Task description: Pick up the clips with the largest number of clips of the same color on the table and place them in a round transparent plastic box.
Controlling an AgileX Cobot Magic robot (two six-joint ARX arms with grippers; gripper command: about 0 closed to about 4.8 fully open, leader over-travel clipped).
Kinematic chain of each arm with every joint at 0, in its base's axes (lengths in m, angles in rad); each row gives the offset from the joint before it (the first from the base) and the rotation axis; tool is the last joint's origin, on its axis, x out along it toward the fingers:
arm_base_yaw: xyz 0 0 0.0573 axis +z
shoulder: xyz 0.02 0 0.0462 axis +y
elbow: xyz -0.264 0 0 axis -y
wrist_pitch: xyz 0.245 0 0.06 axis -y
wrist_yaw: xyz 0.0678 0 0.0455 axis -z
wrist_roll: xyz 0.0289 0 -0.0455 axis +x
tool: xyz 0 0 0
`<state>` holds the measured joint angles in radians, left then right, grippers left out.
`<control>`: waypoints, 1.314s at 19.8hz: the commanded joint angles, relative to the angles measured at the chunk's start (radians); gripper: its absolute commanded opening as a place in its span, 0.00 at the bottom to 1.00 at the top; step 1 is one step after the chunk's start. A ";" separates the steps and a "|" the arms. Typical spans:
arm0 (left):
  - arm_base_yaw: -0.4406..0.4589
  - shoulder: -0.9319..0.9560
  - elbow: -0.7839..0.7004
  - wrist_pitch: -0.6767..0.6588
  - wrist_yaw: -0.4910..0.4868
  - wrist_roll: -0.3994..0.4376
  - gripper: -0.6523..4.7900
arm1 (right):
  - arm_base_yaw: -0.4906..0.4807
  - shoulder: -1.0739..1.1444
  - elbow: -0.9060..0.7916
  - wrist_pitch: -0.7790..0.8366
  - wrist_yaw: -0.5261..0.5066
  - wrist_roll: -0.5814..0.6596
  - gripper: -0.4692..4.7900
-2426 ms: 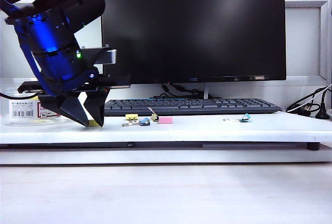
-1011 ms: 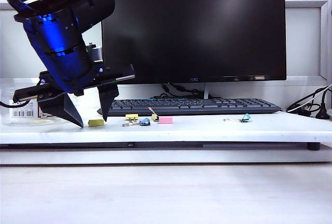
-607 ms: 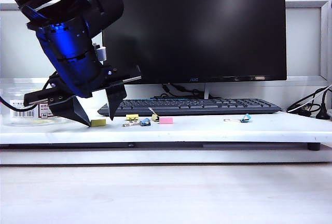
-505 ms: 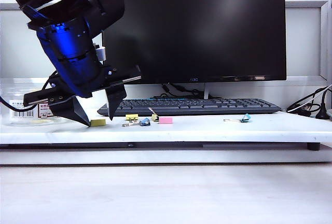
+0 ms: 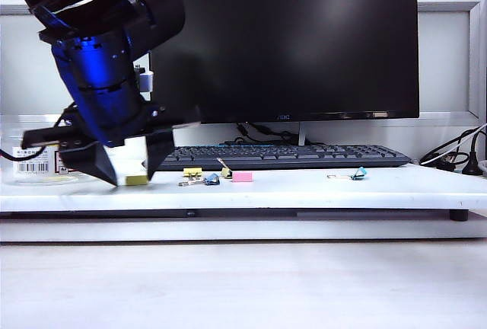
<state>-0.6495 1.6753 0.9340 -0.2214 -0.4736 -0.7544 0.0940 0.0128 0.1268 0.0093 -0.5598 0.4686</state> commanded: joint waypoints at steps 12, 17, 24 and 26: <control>0.005 0.055 -0.040 -0.176 0.079 0.008 0.35 | 0.001 0.000 0.003 0.018 0.008 0.003 0.08; 0.005 0.054 0.018 -0.205 0.134 0.068 0.71 | 0.000 0.000 0.003 0.017 0.008 0.003 0.08; 0.005 0.054 0.246 -0.544 -0.028 0.127 0.71 | 0.000 0.000 0.003 0.018 0.007 0.003 0.08; 0.005 0.054 0.286 -0.541 -0.028 0.135 0.71 | 0.000 0.000 0.003 0.018 0.007 0.003 0.08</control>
<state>-0.6434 1.7260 1.2087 -0.7528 -0.5049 -0.6315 0.0940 0.0128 0.1265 0.0097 -0.5526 0.4706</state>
